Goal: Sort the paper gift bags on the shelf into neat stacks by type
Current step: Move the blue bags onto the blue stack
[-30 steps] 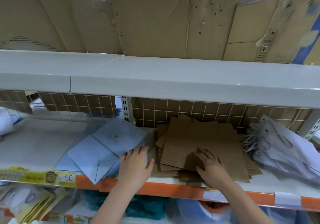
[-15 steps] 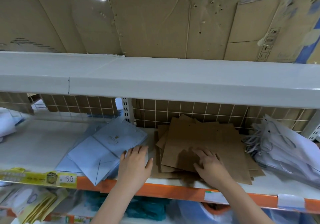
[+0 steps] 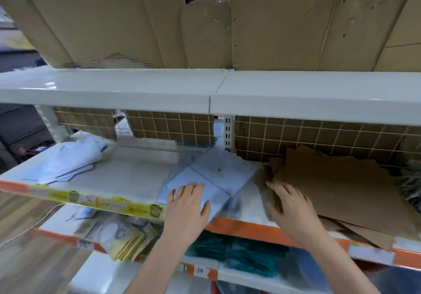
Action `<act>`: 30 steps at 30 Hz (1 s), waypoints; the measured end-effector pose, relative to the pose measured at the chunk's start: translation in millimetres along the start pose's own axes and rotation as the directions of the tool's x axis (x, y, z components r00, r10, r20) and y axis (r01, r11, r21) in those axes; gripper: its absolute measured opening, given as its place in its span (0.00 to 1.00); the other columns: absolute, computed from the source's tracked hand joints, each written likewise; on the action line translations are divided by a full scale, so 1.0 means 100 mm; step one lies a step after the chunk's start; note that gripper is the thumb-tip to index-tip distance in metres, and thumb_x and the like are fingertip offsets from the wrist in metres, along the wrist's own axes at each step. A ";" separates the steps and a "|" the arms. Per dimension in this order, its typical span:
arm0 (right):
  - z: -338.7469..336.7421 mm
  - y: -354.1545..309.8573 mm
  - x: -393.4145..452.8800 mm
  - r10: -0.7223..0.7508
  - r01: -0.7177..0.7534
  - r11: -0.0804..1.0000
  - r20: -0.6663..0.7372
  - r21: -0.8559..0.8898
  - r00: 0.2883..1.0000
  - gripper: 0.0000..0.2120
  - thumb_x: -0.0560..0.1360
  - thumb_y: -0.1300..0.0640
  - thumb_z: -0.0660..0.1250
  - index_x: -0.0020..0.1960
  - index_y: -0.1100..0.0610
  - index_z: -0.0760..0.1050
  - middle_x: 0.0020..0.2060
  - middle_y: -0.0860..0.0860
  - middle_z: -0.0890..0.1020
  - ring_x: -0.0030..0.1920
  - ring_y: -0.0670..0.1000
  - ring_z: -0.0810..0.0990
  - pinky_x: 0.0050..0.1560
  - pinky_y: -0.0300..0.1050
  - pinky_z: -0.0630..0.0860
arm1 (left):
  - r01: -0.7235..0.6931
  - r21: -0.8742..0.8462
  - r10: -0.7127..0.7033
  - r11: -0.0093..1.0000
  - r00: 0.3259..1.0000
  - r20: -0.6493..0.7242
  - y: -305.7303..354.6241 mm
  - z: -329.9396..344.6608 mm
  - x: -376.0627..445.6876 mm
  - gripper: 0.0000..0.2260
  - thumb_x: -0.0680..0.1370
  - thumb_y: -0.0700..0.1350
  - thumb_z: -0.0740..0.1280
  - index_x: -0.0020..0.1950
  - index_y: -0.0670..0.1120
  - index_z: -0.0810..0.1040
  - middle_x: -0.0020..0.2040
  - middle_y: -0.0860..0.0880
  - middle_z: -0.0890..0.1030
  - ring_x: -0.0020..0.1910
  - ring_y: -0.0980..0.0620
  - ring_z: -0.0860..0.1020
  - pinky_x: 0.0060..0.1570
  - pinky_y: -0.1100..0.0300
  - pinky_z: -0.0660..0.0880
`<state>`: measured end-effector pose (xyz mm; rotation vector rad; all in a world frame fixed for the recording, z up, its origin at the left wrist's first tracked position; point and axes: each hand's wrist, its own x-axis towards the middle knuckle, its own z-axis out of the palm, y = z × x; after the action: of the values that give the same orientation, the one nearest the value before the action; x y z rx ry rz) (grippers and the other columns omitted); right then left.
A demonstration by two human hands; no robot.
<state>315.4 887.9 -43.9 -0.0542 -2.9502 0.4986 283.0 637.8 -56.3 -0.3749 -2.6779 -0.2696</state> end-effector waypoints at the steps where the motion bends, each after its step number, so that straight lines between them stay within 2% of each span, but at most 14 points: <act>1: 0.05 -0.16 -0.01 -0.007 0.007 1.000 0.000 -0.002 1.000 0.25 0.78 0.48 0.60 0.74 0.45 0.60 0.71 0.46 0.66 0.71 0.52 0.65 0.71 0.49 0.59 | 0.005 0.000 -0.005 1.000 1.000 0.004 -0.15 -0.06 -0.05 0.19 0.70 0.54 0.59 0.51 0.47 0.82 0.48 0.50 0.83 0.44 0.48 0.82 0.44 0.49 0.79; 4: 0.20 -0.61 -0.06 -0.026 0.026 1.000 -0.005 0.007 1.000 0.25 0.78 0.49 0.61 0.74 0.45 0.60 0.72 0.45 0.65 0.72 0.51 0.63 0.72 0.48 0.58 | 0.024 0.017 -0.024 1.000 1.000 -0.004 -0.61 -0.23 -0.22 0.20 0.70 0.55 0.57 0.52 0.47 0.81 0.48 0.50 0.83 0.43 0.46 0.82 0.46 0.50 0.78; 8: 0.40 -1.15 -0.03 -0.067 0.067 0.998 0.028 0.012 0.997 0.25 0.79 0.49 0.60 0.74 0.45 0.59 0.73 0.45 0.64 0.73 0.51 0.62 0.72 0.47 0.57 | 0.130 0.057 -0.131 0.990 0.991 0.008 -1.20 -0.45 -0.36 0.20 0.69 0.56 0.57 0.51 0.48 0.82 0.47 0.49 0.83 0.43 0.46 0.82 0.45 0.50 0.78; 13: 0.65 -1.74 0.15 -0.161 0.158 0.986 0.070 0.055 0.984 0.25 0.80 0.47 0.58 0.75 0.45 0.57 0.73 0.44 0.63 0.73 0.49 0.61 0.72 0.46 0.56 | 0.226 0.055 -0.227 0.973 0.974 0.018 -1.86 -0.59 -0.47 0.20 0.71 0.56 0.57 0.53 0.48 0.81 0.49 0.50 0.83 0.45 0.45 0.82 0.45 0.48 0.78; 19: 1.07 -2.37 0.63 -0.235 0.227 0.971 0.121 0.071 0.965 0.24 0.79 0.48 0.58 0.74 0.46 0.59 0.73 0.44 0.63 0.71 0.49 0.63 0.72 0.46 0.57 | 0.308 0.096 -0.310 0.946 0.951 0.007 -2.62 -0.55 -0.44 0.21 0.71 0.56 0.56 0.53 0.48 0.81 0.49 0.51 0.83 0.46 0.45 0.82 0.46 0.48 0.77; 26: 1.49 -3.04 1.28 -0.281 0.266 0.958 0.161 0.108 0.946 0.24 0.79 0.49 0.58 0.75 0.47 0.59 0.74 0.44 0.62 0.73 0.48 0.62 0.71 0.44 0.57 | 0.380 0.201 -0.388 0.903 0.922 -0.001 -3.53 -0.56 -0.20 0.21 0.70 0.56 0.56 0.51 0.47 0.81 0.46 0.51 0.83 0.41 0.45 0.82 0.42 0.49 0.77; 30: 1.67 -3.35 1.64 -0.301 0.283 0.951 0.168 0.126 0.939 0.24 0.79 0.50 0.59 0.74 0.49 0.61 0.73 0.46 0.64 0.72 0.49 0.63 0.71 0.44 0.59 | 0.423 0.218 -0.434 0.880 0.901 0.003 -4.01 -0.54 -0.02 0.18 0.71 0.56 0.59 0.53 0.47 0.80 0.47 0.49 0.83 0.45 0.43 0.81 0.44 0.48 0.76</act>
<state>124.3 527.4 -66.7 0.4612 -3.0270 0.6358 185.2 245.6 -61.1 0.2898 -2.7791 -0.0980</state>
